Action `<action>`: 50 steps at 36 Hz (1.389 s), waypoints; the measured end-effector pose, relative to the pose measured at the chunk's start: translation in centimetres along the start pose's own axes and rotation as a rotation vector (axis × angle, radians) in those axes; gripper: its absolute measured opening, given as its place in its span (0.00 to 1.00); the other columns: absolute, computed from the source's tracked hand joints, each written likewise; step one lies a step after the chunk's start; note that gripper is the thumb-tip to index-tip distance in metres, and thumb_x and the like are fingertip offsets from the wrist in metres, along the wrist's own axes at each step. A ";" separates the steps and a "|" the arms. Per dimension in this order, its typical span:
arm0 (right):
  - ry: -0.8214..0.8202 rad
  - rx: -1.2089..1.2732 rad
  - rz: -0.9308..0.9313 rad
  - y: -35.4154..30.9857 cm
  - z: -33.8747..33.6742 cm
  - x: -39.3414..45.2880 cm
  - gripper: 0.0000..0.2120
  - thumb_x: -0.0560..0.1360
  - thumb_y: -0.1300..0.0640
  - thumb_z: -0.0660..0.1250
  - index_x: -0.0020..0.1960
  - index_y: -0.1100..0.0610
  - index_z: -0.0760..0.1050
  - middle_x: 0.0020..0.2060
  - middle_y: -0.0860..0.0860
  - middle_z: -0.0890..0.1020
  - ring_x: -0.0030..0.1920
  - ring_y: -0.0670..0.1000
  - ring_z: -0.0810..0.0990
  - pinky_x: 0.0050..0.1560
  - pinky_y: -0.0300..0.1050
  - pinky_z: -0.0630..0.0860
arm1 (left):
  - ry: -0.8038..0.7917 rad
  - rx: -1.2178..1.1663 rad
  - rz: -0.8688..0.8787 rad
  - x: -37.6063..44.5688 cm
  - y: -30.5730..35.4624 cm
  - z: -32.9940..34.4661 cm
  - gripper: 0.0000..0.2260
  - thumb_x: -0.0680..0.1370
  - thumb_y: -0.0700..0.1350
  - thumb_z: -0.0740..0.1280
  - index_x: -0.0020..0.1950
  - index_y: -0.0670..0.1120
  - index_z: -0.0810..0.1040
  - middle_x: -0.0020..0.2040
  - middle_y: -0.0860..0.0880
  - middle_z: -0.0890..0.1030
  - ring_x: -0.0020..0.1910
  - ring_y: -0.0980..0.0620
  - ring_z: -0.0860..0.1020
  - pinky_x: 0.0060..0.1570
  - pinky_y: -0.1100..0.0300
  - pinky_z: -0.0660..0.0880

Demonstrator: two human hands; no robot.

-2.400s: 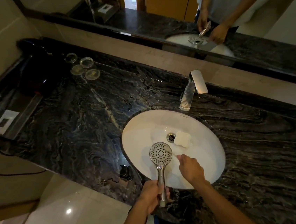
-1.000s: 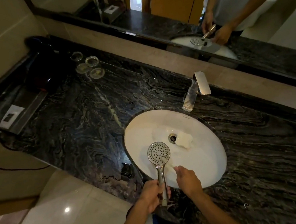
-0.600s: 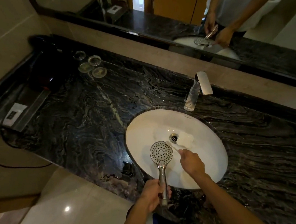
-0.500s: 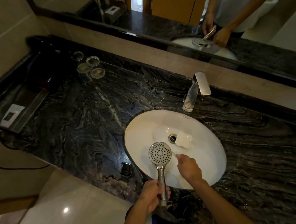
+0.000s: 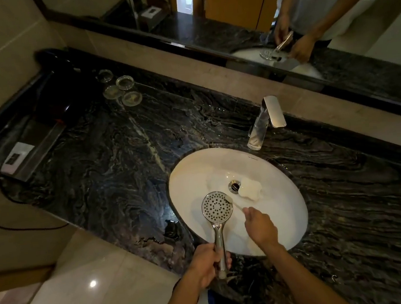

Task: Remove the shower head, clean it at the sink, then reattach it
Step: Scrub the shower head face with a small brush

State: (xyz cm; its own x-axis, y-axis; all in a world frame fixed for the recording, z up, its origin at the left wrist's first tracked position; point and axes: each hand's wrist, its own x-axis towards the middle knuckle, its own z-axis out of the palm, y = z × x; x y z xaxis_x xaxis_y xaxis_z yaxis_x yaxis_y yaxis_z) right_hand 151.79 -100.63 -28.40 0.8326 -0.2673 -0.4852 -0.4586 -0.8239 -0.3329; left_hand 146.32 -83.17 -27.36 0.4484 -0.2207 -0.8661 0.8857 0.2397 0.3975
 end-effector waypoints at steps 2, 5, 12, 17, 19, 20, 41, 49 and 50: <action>-0.003 0.000 0.004 -0.1 -0.2 0.2 0.22 0.85 0.45 0.48 0.55 0.56 0.76 0.52 0.56 0.84 0.54 0.58 0.81 0.53 0.51 0.76 | -0.001 0.002 -0.004 -0.1 0.0 0.0 0.07 0.80 0.28 0.58 0.49 0.31 0.76 0.38 0.37 0.79 0.35 0.43 0.79 0.37 0.50 0.78; -0.042 0.028 0.013 0.3 0.3 -0.5 0.21 0.85 0.45 0.48 0.55 0.56 0.76 0.53 0.57 0.83 0.54 0.58 0.81 0.53 0.51 0.75 | -0.002 0.006 -0.015 0.1 0.0 -0.1 0.08 0.80 0.27 0.58 0.47 0.31 0.77 0.36 0.38 0.79 0.34 0.43 0.79 0.36 0.50 0.78; -0.137 -0.037 -0.027 1.3 2.8 -4.1 0.22 0.85 0.43 0.48 0.55 0.55 0.76 0.52 0.55 0.84 0.52 0.56 0.82 0.51 0.49 0.76 | 0.015 0.033 0.002 0.2 -0.1 0.1 0.07 0.79 0.27 0.58 0.48 0.31 0.76 0.35 0.38 0.79 0.32 0.43 0.79 0.36 0.51 0.78; -0.130 -0.055 -0.017 0.9 1.4 -3.2 0.23 0.84 0.42 0.47 0.56 0.53 0.77 0.53 0.54 0.84 0.53 0.55 0.81 0.52 0.49 0.75 | 0.017 0.091 0.004 0.2 0.0 0.1 0.07 0.79 0.29 0.60 0.47 0.33 0.77 0.33 0.40 0.79 0.31 0.44 0.78 0.37 0.51 0.77; -0.084 -0.051 -0.002 0.6 0.4 -2.2 0.23 0.84 0.42 0.47 0.57 0.54 0.77 0.54 0.55 0.83 0.55 0.57 0.81 0.53 0.50 0.75 | 0.026 0.113 0.004 0.3 0.1 0.2 0.07 0.79 0.28 0.59 0.46 0.33 0.77 0.33 0.39 0.78 0.31 0.44 0.78 0.36 0.52 0.77; -0.053 -0.031 0.006 0.4 0.0 -1.7 0.23 0.84 0.42 0.47 0.57 0.54 0.77 0.54 0.56 0.83 0.55 0.58 0.81 0.53 0.51 0.75 | 0.029 0.127 0.004 0.3 0.1 0.2 0.08 0.79 0.28 0.58 0.45 0.33 0.76 0.33 0.39 0.78 0.31 0.44 0.78 0.36 0.52 0.77; -0.006 -0.325 -0.207 -3.0 -1.8 0.8 0.14 0.82 0.50 0.54 0.58 0.51 0.77 0.50 0.53 0.84 0.50 0.57 0.83 0.45 0.49 0.73 | 0.055 0.075 -0.001 -0.2 0.2 0.5 0.08 0.80 0.29 0.59 0.44 0.34 0.76 0.36 0.38 0.78 0.32 0.45 0.77 0.37 0.50 0.76; -0.050 -0.372 -0.244 -4.1 -2.1 0.7 0.14 0.81 0.51 0.55 0.60 0.49 0.77 0.51 0.53 0.83 0.50 0.57 0.83 0.48 0.51 0.77 | 0.036 0.087 -0.026 0.1 0.0 0.1 0.06 0.79 0.29 0.60 0.48 0.33 0.77 0.37 0.39 0.80 0.33 0.45 0.80 0.37 0.51 0.79; -0.074 -0.400 -0.280 -3.8 -1.6 0.2 0.15 0.80 0.52 0.55 0.62 0.48 0.76 0.51 0.53 0.83 0.50 0.57 0.83 0.46 0.50 0.76 | 0.030 0.070 -0.030 0.1 0.0 0.1 0.06 0.80 0.29 0.60 0.49 0.33 0.77 0.38 0.38 0.80 0.34 0.44 0.80 0.38 0.51 0.79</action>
State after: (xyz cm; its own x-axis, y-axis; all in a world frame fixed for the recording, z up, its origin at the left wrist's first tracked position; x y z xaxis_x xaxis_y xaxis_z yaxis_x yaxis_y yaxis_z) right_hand 154.22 -98.32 -25.94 0.8760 0.0158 -0.4820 -0.0533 -0.9902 -0.1292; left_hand 146.37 -83.31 -27.43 0.4188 -0.1977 -0.8863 0.9053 0.1669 0.3905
